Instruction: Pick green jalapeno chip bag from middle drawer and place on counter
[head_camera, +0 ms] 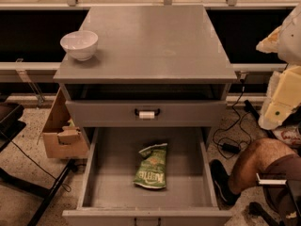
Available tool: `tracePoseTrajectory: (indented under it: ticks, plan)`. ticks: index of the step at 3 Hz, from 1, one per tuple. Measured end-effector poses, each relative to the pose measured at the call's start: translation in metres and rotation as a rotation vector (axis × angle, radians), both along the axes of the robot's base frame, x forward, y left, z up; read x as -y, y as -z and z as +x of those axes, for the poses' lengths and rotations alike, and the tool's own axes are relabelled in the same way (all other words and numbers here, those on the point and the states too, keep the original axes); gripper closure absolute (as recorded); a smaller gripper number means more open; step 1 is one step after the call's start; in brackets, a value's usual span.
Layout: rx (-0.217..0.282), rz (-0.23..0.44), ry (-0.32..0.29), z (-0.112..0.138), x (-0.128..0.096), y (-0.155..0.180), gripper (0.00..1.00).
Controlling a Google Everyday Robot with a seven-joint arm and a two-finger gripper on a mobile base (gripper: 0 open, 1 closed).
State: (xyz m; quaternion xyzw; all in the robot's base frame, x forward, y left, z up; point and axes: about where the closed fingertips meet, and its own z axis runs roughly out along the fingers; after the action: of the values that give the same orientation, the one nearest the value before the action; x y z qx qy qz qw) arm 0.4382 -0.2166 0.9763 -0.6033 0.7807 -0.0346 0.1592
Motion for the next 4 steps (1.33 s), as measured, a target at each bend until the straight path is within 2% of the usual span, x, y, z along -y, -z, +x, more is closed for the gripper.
tracePoseTrajectory:
  ticks: [1,2,3,4]
  plan:
    - [0.0,0.0,0.0,0.0,0.0,0.0,0.0]
    - [-0.004,0.02,0.016,-0.001,-0.006,0.018,0.0]
    - [-0.002,0.074,0.053,-0.009,-0.028,0.068,0.0]
    - [-0.017,0.069,0.09,-0.002,-0.049,0.14,0.0]
